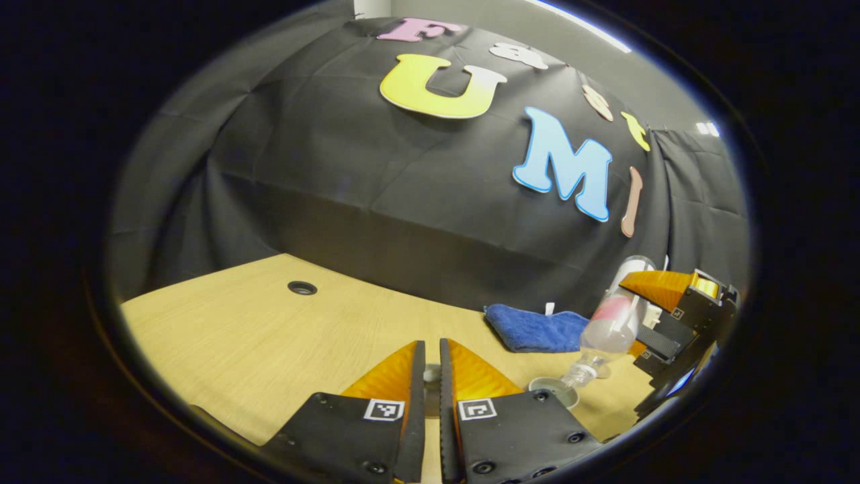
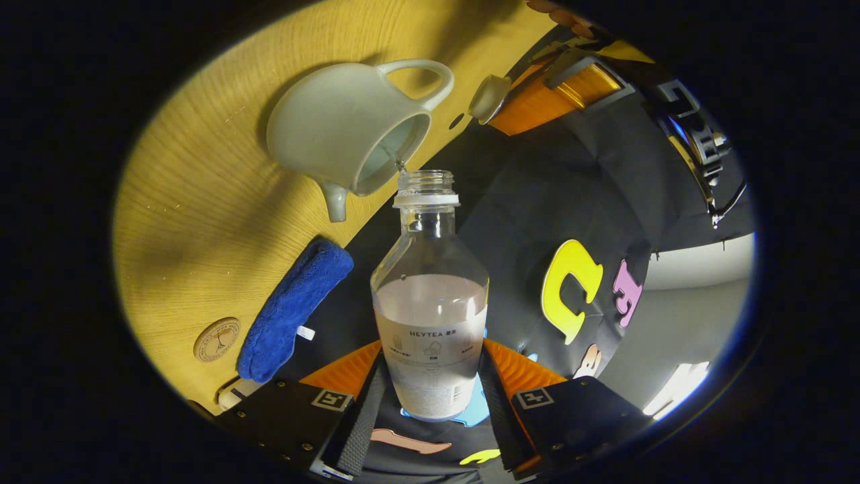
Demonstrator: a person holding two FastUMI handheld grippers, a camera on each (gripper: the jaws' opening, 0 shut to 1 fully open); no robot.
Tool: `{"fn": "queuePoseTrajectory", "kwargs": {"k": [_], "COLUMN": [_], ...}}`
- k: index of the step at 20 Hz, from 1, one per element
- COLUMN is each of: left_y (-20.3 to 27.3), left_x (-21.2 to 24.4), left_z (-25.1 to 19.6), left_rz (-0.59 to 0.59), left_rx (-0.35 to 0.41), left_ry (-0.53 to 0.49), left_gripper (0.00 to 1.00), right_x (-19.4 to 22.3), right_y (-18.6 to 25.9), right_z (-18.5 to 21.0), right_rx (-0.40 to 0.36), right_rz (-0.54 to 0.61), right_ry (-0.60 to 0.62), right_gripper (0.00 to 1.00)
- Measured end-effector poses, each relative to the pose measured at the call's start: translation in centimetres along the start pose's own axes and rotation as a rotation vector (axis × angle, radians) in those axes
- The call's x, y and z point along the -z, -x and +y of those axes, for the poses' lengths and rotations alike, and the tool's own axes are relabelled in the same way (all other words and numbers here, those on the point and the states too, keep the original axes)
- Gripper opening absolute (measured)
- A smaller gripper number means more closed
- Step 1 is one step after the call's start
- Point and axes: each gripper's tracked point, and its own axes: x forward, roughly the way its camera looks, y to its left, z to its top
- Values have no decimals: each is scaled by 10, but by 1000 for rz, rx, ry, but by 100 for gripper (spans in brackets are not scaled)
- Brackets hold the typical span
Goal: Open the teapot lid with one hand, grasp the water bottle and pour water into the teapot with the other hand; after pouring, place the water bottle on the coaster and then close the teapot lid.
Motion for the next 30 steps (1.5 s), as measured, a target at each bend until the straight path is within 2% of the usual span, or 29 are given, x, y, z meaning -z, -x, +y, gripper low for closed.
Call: {"fn": "queuePoseTrajectory", "kwargs": {"k": [7,15,23,30], "left_y": [1,1,1,1], "left_x": [-1,-1,-1,-1], "left_z": [1,0,1,-1], "left_rz": [1,3,4,13], "left_rx": [1,3,5,0], "left_ry": [14,13,13,3], "left_gripper": [16,14,16,16], "right_x": [-5,-4,-4,-4], "right_y": [-1,0,4,14], "right_z": [-9,1,21,55], "right_rx": [15,-4,-87,-238], "right_rz": [-22,-14,11,58], "right_ry": [23,26,-241,-669], "right_gripper": [73,73,74,74]}}
